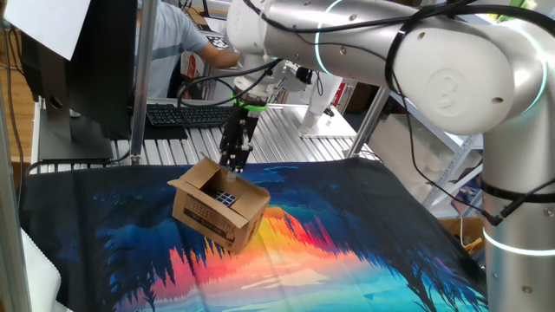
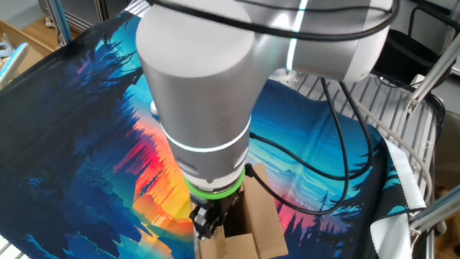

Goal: Cover the box

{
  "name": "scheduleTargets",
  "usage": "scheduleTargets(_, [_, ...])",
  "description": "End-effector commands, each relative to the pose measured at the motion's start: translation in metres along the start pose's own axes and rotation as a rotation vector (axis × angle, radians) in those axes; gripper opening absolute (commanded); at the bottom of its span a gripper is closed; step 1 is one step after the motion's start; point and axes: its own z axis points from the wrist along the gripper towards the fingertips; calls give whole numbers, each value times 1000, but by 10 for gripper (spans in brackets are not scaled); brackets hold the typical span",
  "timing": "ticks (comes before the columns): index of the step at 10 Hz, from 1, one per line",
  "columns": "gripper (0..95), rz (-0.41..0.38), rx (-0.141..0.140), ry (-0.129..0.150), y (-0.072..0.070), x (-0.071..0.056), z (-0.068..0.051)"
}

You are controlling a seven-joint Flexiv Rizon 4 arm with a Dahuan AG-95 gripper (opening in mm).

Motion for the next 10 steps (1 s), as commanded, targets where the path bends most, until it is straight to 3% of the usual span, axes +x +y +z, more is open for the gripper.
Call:
scheduleTargets(1, [570,11,-10,-3,3,1,6])
scheduleTargets(6, [570,26,-49,-15,3,6,41])
scheduleTargets(10, [570,17,-39,-1,2,7,40])
